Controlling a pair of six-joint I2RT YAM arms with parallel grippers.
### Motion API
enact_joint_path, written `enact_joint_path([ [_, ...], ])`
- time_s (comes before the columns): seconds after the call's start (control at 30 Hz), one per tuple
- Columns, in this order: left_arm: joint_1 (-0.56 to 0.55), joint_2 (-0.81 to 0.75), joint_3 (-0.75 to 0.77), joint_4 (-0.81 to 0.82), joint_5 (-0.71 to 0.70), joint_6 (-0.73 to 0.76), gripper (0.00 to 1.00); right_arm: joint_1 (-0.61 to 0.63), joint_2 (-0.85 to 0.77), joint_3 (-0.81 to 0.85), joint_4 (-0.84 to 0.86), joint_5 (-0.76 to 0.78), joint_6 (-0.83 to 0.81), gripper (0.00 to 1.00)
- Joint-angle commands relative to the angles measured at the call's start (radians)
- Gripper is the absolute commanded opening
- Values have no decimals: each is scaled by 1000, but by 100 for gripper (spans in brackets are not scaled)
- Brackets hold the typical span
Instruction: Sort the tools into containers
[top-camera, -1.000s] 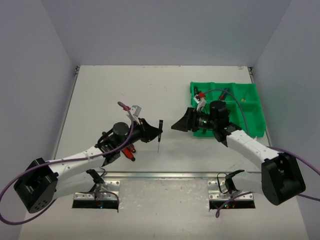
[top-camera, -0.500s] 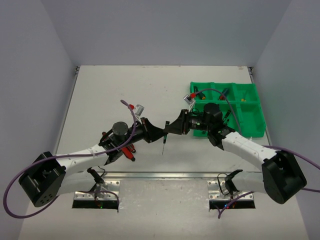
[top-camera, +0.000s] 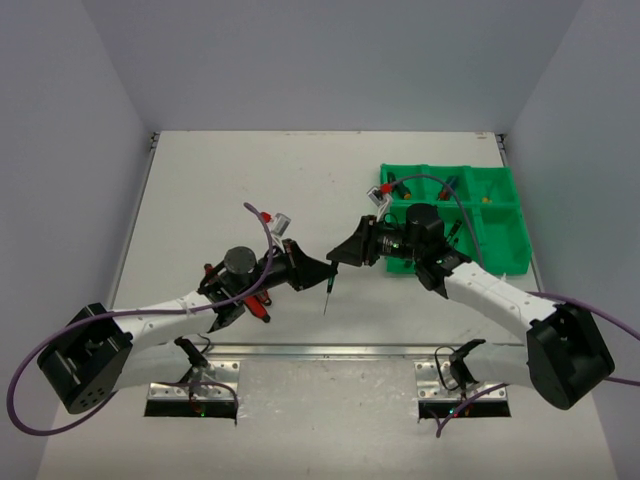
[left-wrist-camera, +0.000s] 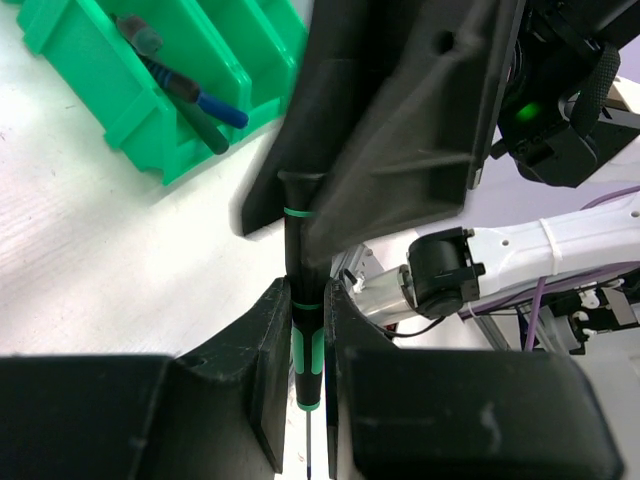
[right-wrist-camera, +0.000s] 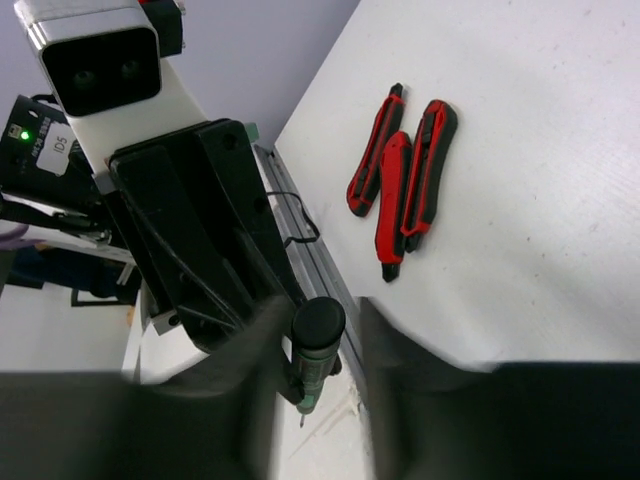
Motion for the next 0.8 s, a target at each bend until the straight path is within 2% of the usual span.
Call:
enact_joint_path([
  [0.0, -9, -20, 11, 75, 26, 27, 0, 3, -13, 44, 28, -3, -10, 15],
  [0.03, -9, -25, 12, 64, 20, 32, 0, 4, -11, 44, 31, -10, -4, 2],
  [0.13, -10, -38, 18, 36, 6, 43, 2, 5, -10, 43, 38, -23, -2, 0],
  [0.17, -10, -42, 30, 18, -3, 49, 11, 5, -9, 46, 26, -20, -7, 0],
  [0.2, -10, -47, 49, -20, -28, 53, 36, 5, -11, 52, -2, -4, -14, 0],
  [0.23, -9, -60, 83, -139, -80, 69, 79, 4, -18, 72, -59, 40, -40, 0],
  [0.27, -9, -74, 104, -202, -116, 84, 99, -1, -25, 82, -96, 102, -73, 0],
  [0.3, -9, -83, 165, -369, -217, 100, 100, -9, -37, 122, -225, 166, -111, 0],
  [0.37, -9, -109, 250, -597, -375, 135, 100, -35, -81, 184, -405, 376, -240, 0],
  [0.47, -5, -150, 358, -928, -657, 130, 100, -108, -104, 285, -630, 731, -341, 0],
  [0.53, 5, -175, 414, -1086, -766, 119, 100, -228, -98, 339, -730, 868, -357, 0],
  [0.57, 7, -187, 430, -1130, -790, 118, 100, -335, -89, 352, -754, 890, -355, 0],
  [0.7, 9, -230, 473, -1274, -844, 135, 100, -544, -47, 386, -787, 996, -365, 0],
  [0.77, 9, -253, 475, -1332, -847, 155, 100, -658, -25, 419, -806, 940, -358, 0],
])
